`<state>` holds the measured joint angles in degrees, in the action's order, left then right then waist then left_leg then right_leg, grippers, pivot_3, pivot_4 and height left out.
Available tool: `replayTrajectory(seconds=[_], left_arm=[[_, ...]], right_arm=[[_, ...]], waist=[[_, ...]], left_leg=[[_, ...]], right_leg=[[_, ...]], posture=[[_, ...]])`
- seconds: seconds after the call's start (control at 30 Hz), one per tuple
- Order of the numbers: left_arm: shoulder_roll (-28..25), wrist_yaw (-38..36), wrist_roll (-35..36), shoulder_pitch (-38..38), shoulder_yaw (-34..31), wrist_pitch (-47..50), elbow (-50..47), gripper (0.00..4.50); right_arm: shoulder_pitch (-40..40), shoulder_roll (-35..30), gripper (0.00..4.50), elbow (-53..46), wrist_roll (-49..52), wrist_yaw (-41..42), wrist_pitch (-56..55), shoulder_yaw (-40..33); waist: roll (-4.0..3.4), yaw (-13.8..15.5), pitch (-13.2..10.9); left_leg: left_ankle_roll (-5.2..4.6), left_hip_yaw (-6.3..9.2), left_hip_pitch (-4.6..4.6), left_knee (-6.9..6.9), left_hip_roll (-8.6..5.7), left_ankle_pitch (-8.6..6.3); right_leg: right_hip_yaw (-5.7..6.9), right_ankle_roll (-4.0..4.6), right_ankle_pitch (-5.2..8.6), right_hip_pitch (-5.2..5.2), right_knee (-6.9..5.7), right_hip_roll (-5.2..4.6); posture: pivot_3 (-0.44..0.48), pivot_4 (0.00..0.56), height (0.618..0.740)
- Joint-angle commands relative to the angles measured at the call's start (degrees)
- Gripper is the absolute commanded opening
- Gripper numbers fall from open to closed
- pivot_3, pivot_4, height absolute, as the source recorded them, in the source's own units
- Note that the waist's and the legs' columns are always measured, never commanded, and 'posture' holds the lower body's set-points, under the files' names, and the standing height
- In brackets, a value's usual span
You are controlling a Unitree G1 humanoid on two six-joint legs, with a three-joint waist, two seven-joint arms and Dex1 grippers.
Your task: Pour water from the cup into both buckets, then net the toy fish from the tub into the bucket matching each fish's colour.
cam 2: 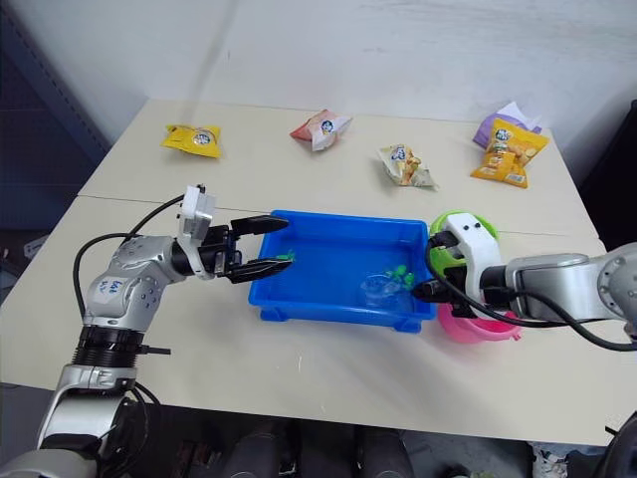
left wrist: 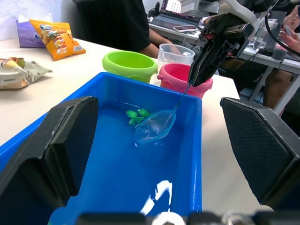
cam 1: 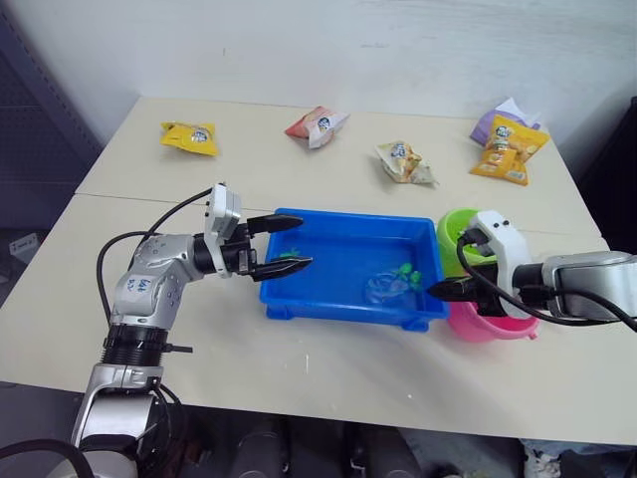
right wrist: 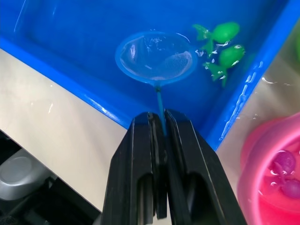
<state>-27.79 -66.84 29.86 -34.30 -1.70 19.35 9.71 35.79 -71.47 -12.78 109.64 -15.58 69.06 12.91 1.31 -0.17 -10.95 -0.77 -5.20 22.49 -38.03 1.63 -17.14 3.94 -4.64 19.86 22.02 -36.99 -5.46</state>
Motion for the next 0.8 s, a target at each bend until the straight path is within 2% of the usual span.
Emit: replayTrajectory(seconds=[0.03, 0.23, 0.5, 0.8], left_arm=[[-0.1, 0.7, 0.4, 0.5, -1.2, -0.7, -2.1, 4.48], [0.1, 1.3, 0.5, 1.2, -1.1, -0.8, -2.8, 4.48], [0.7, 1.3, 0.2, 0.9, -0.4, -1.1, -2.4, 4.48], [1.0, 1.2, 0.3, 0.2, -0.4, -1.0, -2.0, 4.48]], right_arm=[[2.9, -1.1, 0.00, 2.1, 1.9, -1.4, 4.2, 1.6], [3.7, -1.6, 0.00, 3.5, 3.4, -2.3, 5.5, 1.9], [4.9, -0.2, 0.00, 3.0, 3.0, -11.7, 3.1, 2.4], [5.9, 1.3, 0.00, 3.2, 2.7, -15.5, 4.4, 4.4]], waist=[[0.00, 0.0, 0.0], [0.00, 0.0, 0.0], [0.00, 0.0, 0.0], [-0.01, 0.2, 0.0]], left_leg=[[-0.01, 0.00, 0.00, 0.00, 0.00, -0.01], [-0.04, 0.01, 0.07, -0.01, 0.00, -0.02], [-0.06, -0.01, 0.47, -0.15, 0.00, 0.00], [-0.12, 0.01, 0.72, -0.21, -0.02, 0.04]], right_leg=[[0.00, 0.00, 0.00, 0.00, 0.00, 0.00], [0.02, -0.01, -0.01, 0.04, 0.01, -0.01], [0.01, -0.03, -0.04, 0.44, -0.13, -0.01], [0.14, -0.12, -0.12, 0.52, -0.01, -0.05]], posture=[[0.000, 0.150, 0.738], [0.000, 0.150, 0.738], [0.000, 0.150, 0.738], [0.000, 0.150, 0.738]])
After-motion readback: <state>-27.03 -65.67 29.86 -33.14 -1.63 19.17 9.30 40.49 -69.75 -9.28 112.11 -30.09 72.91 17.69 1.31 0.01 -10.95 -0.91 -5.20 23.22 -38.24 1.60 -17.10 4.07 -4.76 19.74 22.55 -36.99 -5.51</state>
